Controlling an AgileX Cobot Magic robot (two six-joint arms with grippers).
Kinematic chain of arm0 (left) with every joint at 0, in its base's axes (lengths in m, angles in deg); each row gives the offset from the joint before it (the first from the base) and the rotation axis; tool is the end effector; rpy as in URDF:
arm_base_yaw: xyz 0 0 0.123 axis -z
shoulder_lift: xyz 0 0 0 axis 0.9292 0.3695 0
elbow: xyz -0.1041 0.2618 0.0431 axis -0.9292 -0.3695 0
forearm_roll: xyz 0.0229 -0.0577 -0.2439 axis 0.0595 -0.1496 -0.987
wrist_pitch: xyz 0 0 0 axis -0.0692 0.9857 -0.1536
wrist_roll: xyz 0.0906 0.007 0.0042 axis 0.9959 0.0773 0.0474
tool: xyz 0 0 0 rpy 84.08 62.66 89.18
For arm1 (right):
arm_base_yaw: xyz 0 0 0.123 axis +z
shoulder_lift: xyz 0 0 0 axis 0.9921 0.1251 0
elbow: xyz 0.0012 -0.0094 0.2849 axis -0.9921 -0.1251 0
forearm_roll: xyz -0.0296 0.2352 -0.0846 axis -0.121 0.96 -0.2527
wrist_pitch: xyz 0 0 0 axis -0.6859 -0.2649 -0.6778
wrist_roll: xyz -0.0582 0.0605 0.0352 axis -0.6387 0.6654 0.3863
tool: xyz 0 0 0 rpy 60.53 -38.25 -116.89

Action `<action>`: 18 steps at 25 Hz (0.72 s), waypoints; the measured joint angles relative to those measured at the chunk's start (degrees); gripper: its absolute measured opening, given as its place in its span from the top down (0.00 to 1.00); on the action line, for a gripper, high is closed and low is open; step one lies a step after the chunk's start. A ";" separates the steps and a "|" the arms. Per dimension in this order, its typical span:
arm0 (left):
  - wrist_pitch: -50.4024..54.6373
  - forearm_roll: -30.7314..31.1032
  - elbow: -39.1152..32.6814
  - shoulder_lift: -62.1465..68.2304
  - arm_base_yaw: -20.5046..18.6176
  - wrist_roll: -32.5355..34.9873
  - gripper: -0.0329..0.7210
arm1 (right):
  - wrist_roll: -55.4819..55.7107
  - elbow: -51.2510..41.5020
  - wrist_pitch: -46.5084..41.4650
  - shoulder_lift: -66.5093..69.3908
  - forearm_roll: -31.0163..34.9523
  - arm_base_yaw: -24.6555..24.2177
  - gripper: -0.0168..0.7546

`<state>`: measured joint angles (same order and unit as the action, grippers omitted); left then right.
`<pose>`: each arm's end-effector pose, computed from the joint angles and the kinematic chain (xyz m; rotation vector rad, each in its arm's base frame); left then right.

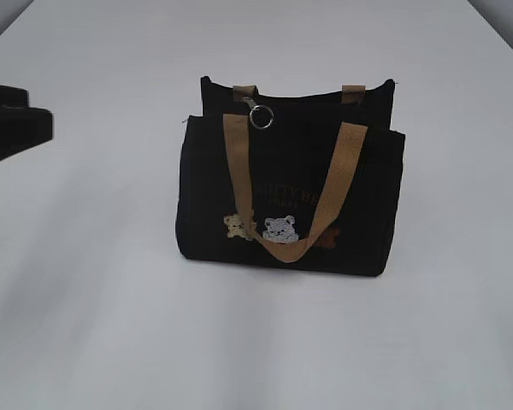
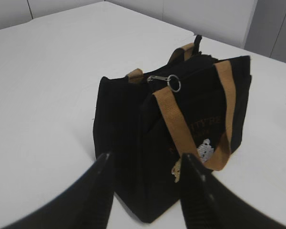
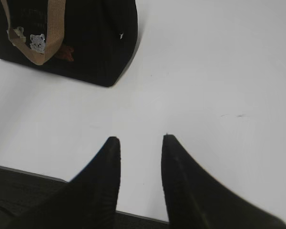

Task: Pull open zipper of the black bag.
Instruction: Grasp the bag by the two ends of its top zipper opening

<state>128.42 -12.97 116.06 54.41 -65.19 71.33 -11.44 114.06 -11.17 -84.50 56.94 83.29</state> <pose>0.1777 -0.0663 0.2886 0.8372 1.7047 -0.4193 -0.0071 0.0175 0.2717 -0.2391 2.0594 0.1396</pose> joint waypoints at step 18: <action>2.95 -13.68 19.31 47.72 11.41 26.99 0.45 | -0.06 0.00 0.18 0.00 2.85 0.00 0.67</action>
<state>131.37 -26.65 135.37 102.13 -53.79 98.32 -11.50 114.06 -11.00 -84.50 59.79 83.29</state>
